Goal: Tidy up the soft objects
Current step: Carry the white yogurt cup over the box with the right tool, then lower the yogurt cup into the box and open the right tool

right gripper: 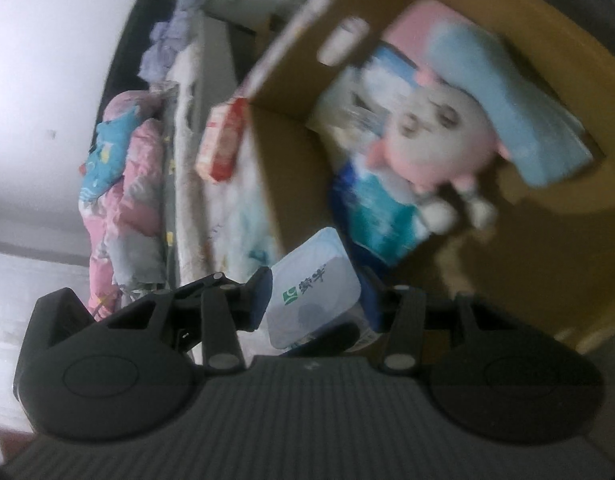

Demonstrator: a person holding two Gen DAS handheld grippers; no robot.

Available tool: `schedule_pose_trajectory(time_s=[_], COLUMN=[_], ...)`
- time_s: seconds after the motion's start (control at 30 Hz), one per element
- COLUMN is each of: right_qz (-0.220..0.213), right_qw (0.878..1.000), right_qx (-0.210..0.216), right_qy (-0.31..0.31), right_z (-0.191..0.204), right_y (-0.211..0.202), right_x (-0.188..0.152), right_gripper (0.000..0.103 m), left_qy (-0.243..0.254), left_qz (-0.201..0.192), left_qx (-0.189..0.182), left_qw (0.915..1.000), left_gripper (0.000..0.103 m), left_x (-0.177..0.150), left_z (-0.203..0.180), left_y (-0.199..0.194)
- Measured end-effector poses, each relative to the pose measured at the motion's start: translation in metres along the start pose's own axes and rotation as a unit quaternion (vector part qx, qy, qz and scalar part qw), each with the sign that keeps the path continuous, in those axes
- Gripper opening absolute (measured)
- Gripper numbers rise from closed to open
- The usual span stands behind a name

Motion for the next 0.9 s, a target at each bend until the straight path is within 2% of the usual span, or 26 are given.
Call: schedule_pose_trajectory(time_s=[0.2, 0.27, 0.43, 0.63, 0.8, 0.9], right_qz=[0.034, 0.045, 0.061, 0.039, 0.011, 0.011], right_qw=[0.999, 0.999, 0.997, 0.998, 0.999, 0.998], right_qx=[-0.012, -0.021, -0.023, -0.04, -0.051, -0.052], right_qy=[0.018, 0.023, 0.034, 0.017, -0.01, -0.015], right_z=[-0.025, -0.035, -0.048, -0.051, -0.048, -0.048], right_y=[0.026, 0.033, 0.044, 0.039, 0.037, 0.045], right_x=[-0.004, -0.004, -0.001, 0.009, 0.019, 0.021], right_gripper=[0.05, 0.052, 0.056, 0.057, 0.057, 0.056], left_qy=[-0.009, -0.008, -0.004, -0.005, -0.013, -0.029], left_qz=[0.05, 0.061, 0.061, 0.043, 0.01, -0.008], left_qx=[0.0, 0.004, 0.001, 0.01, 0.016, 0.024], left_qw=[0.9987, 0.9981, 0.9981, 0.999, 0.9997, 0.9993], left_gripper=[0.05, 0.055, 0.057, 0.06, 0.065, 0.065], left_x=[-0.013, -0.016, -0.015, -0.007, -0.002, -0.008], left_z=[0.0, 0.0, 0.0, -0.004, 0.001, 0.011], left_y=[0.028, 0.032, 0.035, 0.011, -0.021, -0.042])
Point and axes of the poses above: each gripper's, at about its wrist camera, not at the fingertips, and y roughly the way its jaws point, z to its left, x to its top, the point moved 9 cm from there along y, roughly the way its jaws point, and after that the axes turned 8 degrees about -z, right-handed, at the moved point
